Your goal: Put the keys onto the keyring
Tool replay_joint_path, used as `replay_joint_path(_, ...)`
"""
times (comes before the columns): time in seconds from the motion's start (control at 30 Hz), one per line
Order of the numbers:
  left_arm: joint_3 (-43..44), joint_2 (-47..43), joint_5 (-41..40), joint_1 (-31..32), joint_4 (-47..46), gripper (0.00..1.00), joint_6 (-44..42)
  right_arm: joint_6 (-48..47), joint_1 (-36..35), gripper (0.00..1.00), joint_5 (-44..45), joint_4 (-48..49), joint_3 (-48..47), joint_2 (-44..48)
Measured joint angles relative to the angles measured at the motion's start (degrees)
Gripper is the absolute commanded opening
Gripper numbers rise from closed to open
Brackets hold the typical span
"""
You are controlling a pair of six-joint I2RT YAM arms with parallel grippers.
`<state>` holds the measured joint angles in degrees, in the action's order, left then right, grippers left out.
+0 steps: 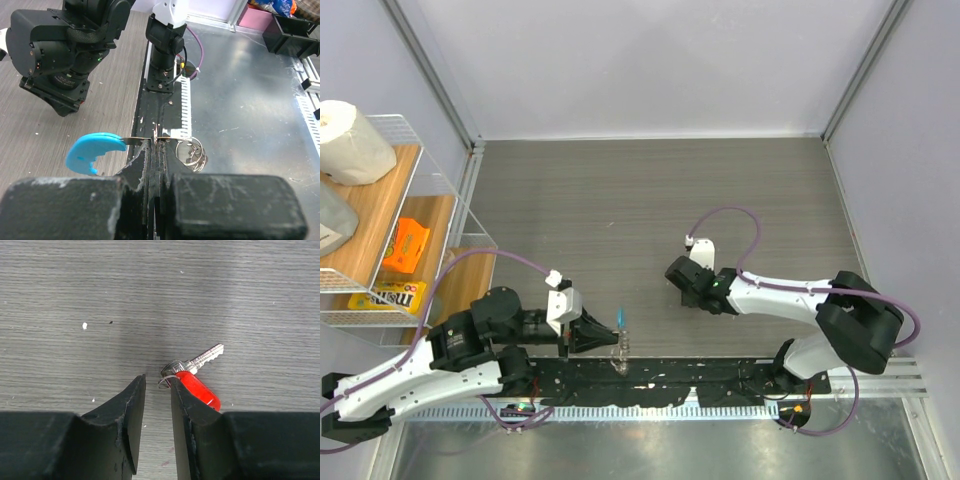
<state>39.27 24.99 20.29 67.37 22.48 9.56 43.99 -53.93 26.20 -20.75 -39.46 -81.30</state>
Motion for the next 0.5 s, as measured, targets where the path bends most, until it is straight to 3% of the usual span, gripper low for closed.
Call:
replay_joint_path(0.4, 0.0, 0.0, 0.4, 0.0, 0.0, 0.00, 0.0, 2.1, -0.4, 0.33, 1.4, -1.2, 0.0, -0.9)
replay_joint_path(0.5, 0.0, 0.0, 0.4, 0.0, 0.0, 0.00, 0.0, 2.5, -0.7, 0.22, 2.1, -1.2, -0.1, -1.2)
